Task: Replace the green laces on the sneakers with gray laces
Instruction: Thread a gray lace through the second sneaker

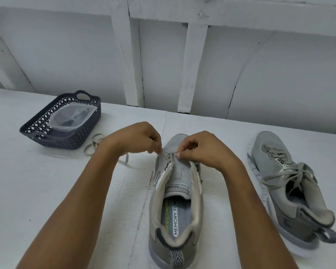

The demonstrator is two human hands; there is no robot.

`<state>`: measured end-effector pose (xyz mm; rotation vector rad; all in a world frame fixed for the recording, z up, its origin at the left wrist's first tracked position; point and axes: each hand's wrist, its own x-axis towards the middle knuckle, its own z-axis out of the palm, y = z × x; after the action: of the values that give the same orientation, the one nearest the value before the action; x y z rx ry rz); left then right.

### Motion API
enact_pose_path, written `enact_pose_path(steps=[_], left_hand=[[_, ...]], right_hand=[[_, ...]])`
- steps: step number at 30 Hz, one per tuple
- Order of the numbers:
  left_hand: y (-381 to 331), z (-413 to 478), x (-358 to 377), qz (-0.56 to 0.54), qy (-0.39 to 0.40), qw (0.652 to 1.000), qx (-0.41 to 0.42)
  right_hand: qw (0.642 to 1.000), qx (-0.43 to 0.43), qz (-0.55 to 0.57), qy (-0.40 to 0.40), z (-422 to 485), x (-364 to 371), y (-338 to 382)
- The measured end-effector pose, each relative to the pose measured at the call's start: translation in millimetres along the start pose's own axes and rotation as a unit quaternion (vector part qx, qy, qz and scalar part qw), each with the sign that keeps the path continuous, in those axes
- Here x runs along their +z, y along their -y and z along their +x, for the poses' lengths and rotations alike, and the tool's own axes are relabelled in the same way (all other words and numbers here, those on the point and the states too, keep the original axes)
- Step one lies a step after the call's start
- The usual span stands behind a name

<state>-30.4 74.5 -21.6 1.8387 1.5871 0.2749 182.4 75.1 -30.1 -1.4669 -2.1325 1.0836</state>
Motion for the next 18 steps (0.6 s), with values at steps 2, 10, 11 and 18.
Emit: enact_pose_path(steps=[2,10,11,18], left_hand=[[0.5,3.2,2.1,0.004,0.013,1.000,0.007],[0.8,10.2,-0.1,-0.013,0.036,0.999,0.028],[0.5,11.4,0.5,-0.009,0.041,0.999,0.028],[-2.1,18.8,5.9,-0.011,0.069,0.997,0.039]], right_hand=[[1.000,0.002,0.000,-0.007,-0.2,2.6,-1.6],[1.000,0.019,-0.003,-0.017,1.4,7.8,-1.2],[1.000,0.021,0.000,-0.017,1.2,7.9,-1.1],[0.998,0.030,-0.026,-0.040,1.8,15.7,-0.6]])
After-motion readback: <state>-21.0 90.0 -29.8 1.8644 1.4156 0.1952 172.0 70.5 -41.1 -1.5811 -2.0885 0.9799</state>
